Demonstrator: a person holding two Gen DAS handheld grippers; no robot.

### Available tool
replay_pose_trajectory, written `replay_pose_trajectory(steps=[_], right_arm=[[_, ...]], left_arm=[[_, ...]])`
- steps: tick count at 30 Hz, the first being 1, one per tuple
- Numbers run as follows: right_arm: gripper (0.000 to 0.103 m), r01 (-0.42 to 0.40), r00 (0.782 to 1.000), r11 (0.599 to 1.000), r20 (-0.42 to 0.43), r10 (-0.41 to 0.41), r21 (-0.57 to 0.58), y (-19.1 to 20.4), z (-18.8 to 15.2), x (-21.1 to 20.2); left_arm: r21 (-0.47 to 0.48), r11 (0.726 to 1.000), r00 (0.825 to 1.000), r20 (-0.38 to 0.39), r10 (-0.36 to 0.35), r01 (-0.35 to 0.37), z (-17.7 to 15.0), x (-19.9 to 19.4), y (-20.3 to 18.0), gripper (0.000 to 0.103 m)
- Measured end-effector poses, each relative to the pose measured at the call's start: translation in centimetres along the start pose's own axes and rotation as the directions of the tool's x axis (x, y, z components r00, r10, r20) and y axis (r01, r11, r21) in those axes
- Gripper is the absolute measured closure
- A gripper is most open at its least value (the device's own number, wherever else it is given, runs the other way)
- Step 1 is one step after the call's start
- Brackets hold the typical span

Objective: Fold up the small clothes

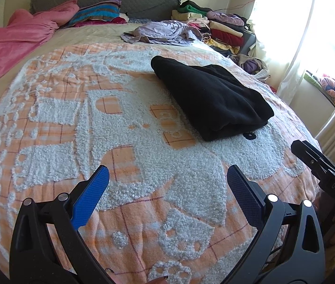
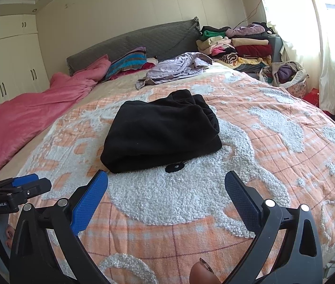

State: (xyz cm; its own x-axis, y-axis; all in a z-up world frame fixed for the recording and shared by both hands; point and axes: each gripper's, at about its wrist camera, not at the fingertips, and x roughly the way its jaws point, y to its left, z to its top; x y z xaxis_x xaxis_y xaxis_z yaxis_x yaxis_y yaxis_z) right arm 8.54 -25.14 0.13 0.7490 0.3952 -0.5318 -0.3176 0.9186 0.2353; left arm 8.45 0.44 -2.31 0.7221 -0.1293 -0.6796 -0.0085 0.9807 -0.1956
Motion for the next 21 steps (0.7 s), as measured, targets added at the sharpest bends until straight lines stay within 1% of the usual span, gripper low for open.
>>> replay_pose_trajectory(steps=[21], right_arm=[[0.004,0.003,1.000,1.000,-0.006,-0.003,0.004,-0.26,0.04,0.10]], left_arm=[[-0.005,1.000,1.000,-0.011,0.020,-0.020,-0.05,-0.14,0.18,0.009]])
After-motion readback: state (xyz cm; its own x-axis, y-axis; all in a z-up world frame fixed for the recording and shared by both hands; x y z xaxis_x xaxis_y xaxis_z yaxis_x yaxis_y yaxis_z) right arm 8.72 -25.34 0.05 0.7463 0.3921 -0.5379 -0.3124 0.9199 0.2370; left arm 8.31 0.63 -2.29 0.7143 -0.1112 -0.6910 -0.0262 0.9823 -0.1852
